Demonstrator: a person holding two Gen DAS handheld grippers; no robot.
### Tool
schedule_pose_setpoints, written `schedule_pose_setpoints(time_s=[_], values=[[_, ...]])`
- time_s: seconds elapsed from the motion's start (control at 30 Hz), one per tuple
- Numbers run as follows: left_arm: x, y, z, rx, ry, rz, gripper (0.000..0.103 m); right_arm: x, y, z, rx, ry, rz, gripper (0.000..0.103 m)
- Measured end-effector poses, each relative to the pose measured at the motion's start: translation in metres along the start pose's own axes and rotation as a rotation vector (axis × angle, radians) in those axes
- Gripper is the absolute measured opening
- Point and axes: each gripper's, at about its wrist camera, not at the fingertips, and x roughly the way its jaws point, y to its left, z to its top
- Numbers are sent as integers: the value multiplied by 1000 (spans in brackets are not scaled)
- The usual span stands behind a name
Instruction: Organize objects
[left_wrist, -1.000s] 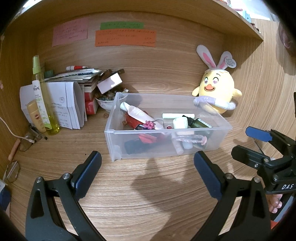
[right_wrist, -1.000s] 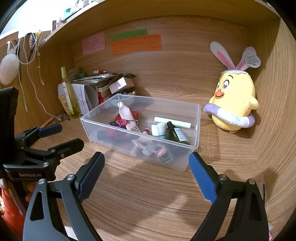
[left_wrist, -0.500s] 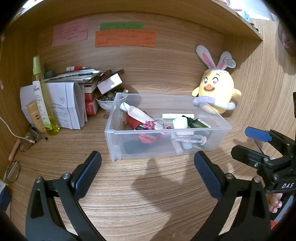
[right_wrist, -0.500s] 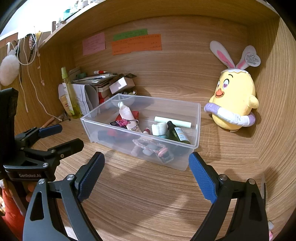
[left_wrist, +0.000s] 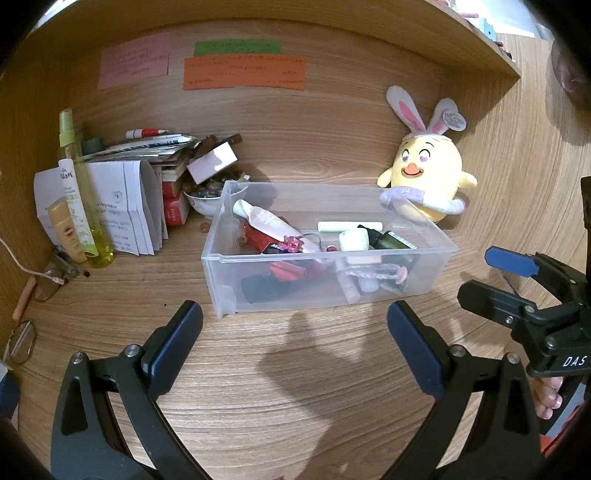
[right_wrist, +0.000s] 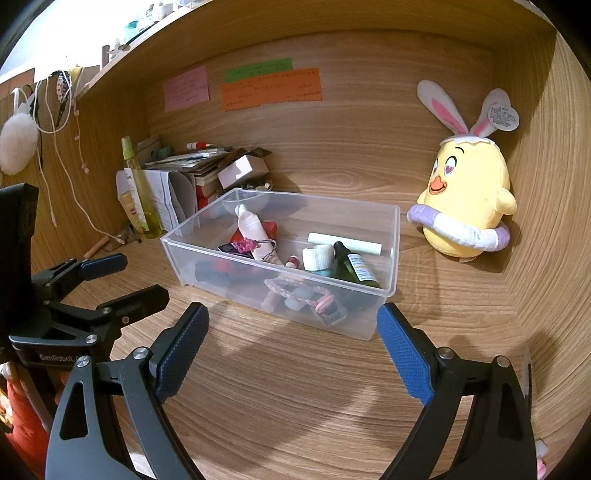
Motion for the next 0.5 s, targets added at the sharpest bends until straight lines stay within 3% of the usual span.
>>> schedule_pose_setpoints(time_s=[0.5], values=[[1, 2, -2, -8, 4, -9, 101, 3, 1, -3, 13, 10, -2, 91]])
